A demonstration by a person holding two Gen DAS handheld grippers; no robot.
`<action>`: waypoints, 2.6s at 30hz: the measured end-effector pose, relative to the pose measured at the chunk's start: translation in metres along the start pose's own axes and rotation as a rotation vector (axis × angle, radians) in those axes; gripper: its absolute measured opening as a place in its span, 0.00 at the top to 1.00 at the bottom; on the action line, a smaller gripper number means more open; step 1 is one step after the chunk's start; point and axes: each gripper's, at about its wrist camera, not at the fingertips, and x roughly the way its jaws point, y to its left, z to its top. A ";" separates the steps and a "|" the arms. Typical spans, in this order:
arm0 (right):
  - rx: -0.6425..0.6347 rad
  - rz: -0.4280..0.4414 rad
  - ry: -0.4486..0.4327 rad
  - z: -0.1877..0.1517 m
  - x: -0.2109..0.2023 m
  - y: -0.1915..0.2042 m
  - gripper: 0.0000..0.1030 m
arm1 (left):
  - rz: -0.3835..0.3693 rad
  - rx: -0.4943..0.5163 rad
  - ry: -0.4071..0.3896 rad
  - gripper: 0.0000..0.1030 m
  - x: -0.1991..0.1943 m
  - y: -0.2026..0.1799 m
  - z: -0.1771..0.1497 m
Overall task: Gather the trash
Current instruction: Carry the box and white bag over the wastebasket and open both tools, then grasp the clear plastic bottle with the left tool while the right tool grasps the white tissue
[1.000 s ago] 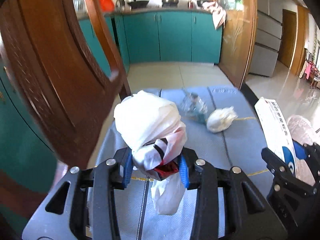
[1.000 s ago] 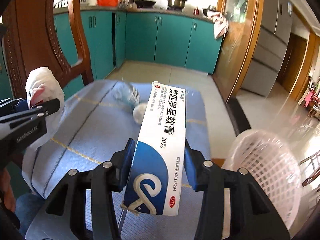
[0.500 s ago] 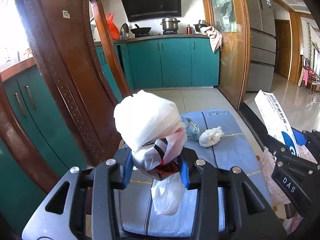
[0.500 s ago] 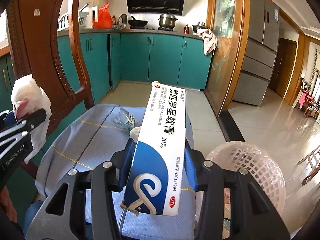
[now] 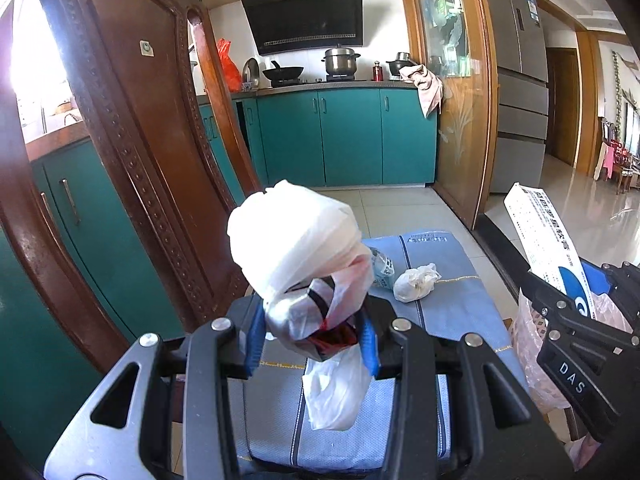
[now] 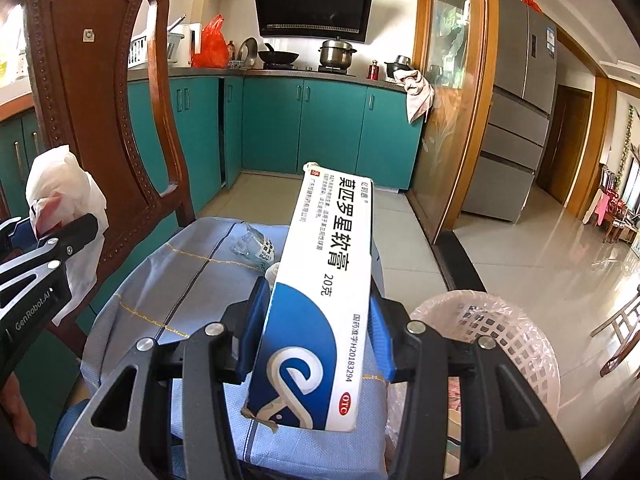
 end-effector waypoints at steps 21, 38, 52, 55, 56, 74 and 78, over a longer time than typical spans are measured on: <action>-0.004 -0.009 -0.020 0.001 -0.008 0.002 0.55 | 0.001 -0.002 -0.017 0.62 -0.006 -0.002 0.005; 0.010 -0.003 -0.010 -0.001 -0.004 -0.002 0.55 | -0.005 0.009 -0.007 0.61 -0.002 -0.006 0.006; 0.181 -0.185 0.052 -0.038 0.000 -0.136 0.55 | -0.288 0.144 0.086 0.62 0.036 -0.123 0.015; 0.231 -0.244 0.084 -0.053 -0.001 -0.174 0.55 | -0.459 0.203 0.177 0.61 0.056 -0.175 0.013; 0.245 -0.255 0.092 -0.058 -0.002 -0.183 0.55 | -0.489 0.216 0.197 0.61 0.062 -0.189 0.011; 0.309 -0.275 0.187 -0.088 0.029 -0.210 0.27 | -0.436 0.201 0.259 0.17 0.130 -0.197 0.013; 0.267 -0.208 0.192 -0.074 0.047 -0.190 0.27 | -0.261 0.065 0.283 0.13 0.175 -0.132 0.031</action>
